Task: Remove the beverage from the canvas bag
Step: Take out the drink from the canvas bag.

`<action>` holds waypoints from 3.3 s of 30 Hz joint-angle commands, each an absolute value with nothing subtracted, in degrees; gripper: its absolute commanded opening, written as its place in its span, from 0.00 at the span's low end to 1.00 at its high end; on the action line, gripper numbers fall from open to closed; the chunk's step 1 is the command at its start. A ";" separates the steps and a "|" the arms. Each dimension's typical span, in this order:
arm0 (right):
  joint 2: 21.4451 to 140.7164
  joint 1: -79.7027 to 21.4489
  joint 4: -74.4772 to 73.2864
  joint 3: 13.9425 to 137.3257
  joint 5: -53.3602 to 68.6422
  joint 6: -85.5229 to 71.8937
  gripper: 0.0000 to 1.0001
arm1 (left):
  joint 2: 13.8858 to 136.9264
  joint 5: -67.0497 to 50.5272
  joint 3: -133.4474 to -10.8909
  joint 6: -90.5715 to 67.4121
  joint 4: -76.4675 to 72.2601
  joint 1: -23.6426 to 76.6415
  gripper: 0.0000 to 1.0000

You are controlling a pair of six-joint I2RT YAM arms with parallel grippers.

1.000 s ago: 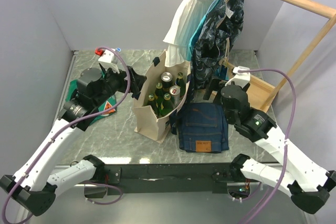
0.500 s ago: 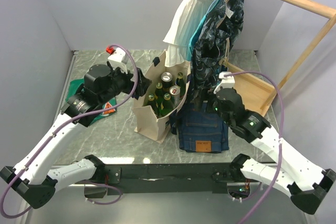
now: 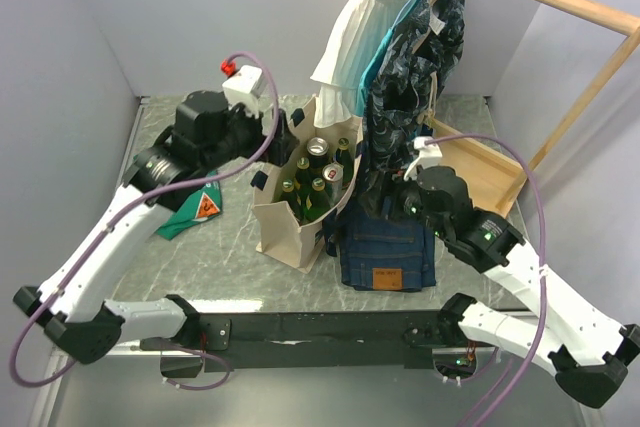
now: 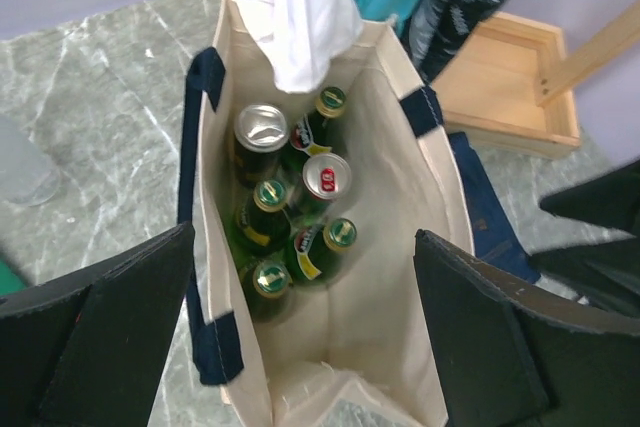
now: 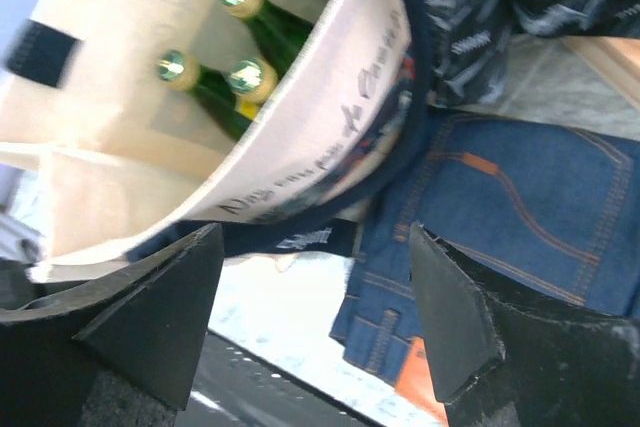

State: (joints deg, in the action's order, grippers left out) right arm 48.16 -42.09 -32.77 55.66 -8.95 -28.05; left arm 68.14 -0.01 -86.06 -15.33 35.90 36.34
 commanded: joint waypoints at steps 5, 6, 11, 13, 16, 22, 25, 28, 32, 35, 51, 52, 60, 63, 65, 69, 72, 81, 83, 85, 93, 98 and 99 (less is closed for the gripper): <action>53.77 -43.86 -31.99 67.13 -5.80 -27.43 0.84 | 72.86 3.61 -91.76 -11.78 41.66 37.18 0.96; 54.92 -43.94 -31.99 68.02 -5.97 -26.99 0.84 | 72.95 3.17 -91.67 -11.52 41.23 37.18 0.96; 62.21 -44.12 -32.26 71.19 -7.47 -26.36 0.84 | 74.09 0.44 -91.49 -9.84 39.64 37.18 0.96; 63.36 -44.65 -31.47 70.67 -8.17 -27.07 0.84 | 74.79 -1.14 -91.58 -9.49 39.73 37.18 0.96; 64.77 -44.83 -31.02 69.17 -8.70 -28.82 0.82 | 75.58 -1.14 -91.32 -9.58 39.81 37.18 0.96; 66.44 -46.05 -33.13 68.03 -8.97 -29.09 0.78 | 76.29 -1.32 -90.27 -9.67 38.85 37.18 0.96; 66.36 -47.11 -34.54 67.41 -7.82 -28.57 0.78 | 76.81 -1.49 -90.00 -10.11 38.76 37.09 0.96; 65.83 -48.77 -36.21 66.89 -6.42 -27.51 0.78 | 77.43 -2.11 -90.79 -10.37 39.55 37.09 0.96; 65.57 -50.54 -38.32 66.18 -6.94 -27.42 0.79 | 77.78 -2.99 -91.23 -10.20 39.46 37.26 0.96; 65.65 -51.15 -39.81 65.48 -6.94 -27.42 0.78 | 78.22 -3.08 -91.23 -10.11 39.72 37.27 0.96; 63.55 -56.25 -42.10 64.34 -9.84 -29.00 0.79 | 81.47 -11.69 -94.92 -4.75 46.66 39.63 0.97; 63.11 -56.34 -41.84 64.34 -9.93 -29.09 0.79 | 81.74 -11.25 -94.83 -4.57 47.71 40.07 0.96; 60.82 -57.39 -42.10 64.51 -13.53 -29.97 0.79 | 81.13 -8.97 -89.83 -4.39 47.02 42.36 0.98; 60.29 -57.39 -42.71 64.95 -16.08 -29.44 0.80 | 80.60 -6.86 -86.93 -4.48 45.88 42.28 0.97; 60.29 -57.39 -43.33 65.13 -17.40 -29.18 0.80 | 80.51 -6.77 -85.70 -4.74 45.53 42.36 0.97; 61.43 -57.39 -44.38 65.83 -18.54 -28.74 0.80 | 80.95 -7.91 -84.20 -4.83 43.25 42.45 0.98; 61.87 -57.39 -44.30 65.92 -18.90 -28.57 0.80 | 81.30 -8.26 -83.67 -4.83 42.54 42.45 0.98; 63.28 -57.39 -43.33 67.06 -19.69 -27.95 0.80 | 83.84 -10.28 -83.58 -7.03 37.53 42.54 0.98; 63.72 -57.39 -43.16 67.32 -19.60 -27.95 0.80 | 85.51 -9.50 -84.46 -7.90 37.44 42.71 0.99; 64.07 -57.39 -42.98 67.50 -19.25 -28.12 0.80 | 86.57 -9.23 -84.64 -8.44 37.53 42.80 0.99; 63.72 -57.39 -41.84 67.15 -19.78 -28.04 0.81 | 87.10 -8.97 -82.53 -8.88 35.25 43.07 0.97; 64.34 -57.39 -42.36 67.94 -20.65 -27.51 0.81 | 88.24 -8.35 -82.44 -9.49 33.66 43.15 0.93; 64.25 -57.48 -42.36 67.85 -20.74 -27.60 0.81 | 88.42 -8.18 -82.35 -9.67 33.58 43.24 0.93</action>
State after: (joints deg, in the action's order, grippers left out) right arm 63.66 -57.14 -42.46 65.69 -17.72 -28.62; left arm 88.33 -8.71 -82.61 -8.62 36.95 42.83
